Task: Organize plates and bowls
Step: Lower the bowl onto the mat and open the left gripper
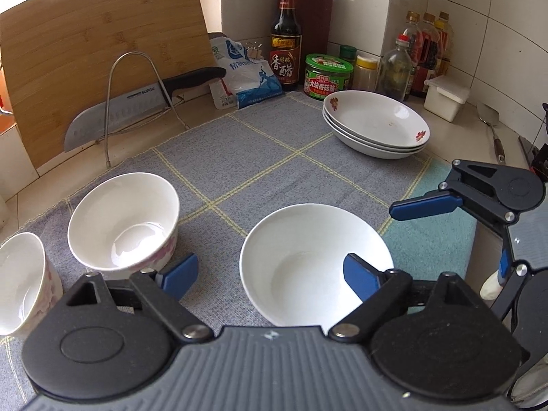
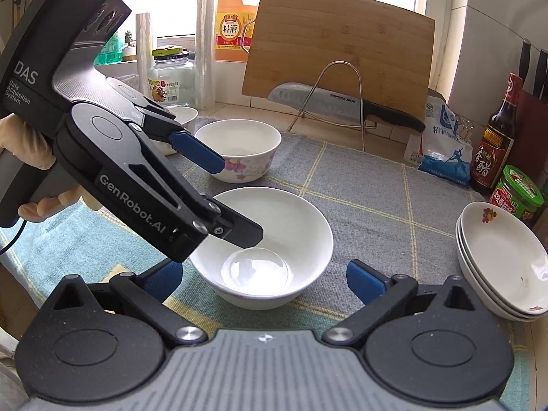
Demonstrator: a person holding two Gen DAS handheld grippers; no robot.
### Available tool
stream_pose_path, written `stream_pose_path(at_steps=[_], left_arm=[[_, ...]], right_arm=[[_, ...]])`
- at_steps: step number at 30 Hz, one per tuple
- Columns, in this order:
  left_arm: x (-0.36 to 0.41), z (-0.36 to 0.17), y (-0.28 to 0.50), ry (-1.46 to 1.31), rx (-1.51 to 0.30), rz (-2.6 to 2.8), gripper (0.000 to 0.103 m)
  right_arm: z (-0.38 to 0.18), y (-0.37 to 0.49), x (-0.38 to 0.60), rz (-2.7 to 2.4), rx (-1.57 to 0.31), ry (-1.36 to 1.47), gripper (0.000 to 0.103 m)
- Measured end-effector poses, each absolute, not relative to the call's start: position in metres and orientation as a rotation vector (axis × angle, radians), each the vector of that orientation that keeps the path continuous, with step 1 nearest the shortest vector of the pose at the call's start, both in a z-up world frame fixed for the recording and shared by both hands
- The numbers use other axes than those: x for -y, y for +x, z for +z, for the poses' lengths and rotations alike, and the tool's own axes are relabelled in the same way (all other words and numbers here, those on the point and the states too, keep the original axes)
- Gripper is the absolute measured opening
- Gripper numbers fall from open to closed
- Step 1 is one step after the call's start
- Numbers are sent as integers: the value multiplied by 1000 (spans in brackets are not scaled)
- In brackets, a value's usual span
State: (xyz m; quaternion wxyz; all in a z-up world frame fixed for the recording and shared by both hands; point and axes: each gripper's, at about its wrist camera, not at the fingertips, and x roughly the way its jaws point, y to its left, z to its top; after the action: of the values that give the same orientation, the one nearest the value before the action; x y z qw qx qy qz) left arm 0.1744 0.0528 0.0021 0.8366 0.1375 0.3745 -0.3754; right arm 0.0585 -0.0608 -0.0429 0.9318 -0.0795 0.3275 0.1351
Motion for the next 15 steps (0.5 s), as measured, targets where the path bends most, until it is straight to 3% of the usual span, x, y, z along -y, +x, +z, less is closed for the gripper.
stream_pose_path(at_steps=[15], left_arm=[[-107, -12, 173, 161, -815, -532, 101]], right_arm=[[-25, 66, 65, 275, -652, -170, 103]])
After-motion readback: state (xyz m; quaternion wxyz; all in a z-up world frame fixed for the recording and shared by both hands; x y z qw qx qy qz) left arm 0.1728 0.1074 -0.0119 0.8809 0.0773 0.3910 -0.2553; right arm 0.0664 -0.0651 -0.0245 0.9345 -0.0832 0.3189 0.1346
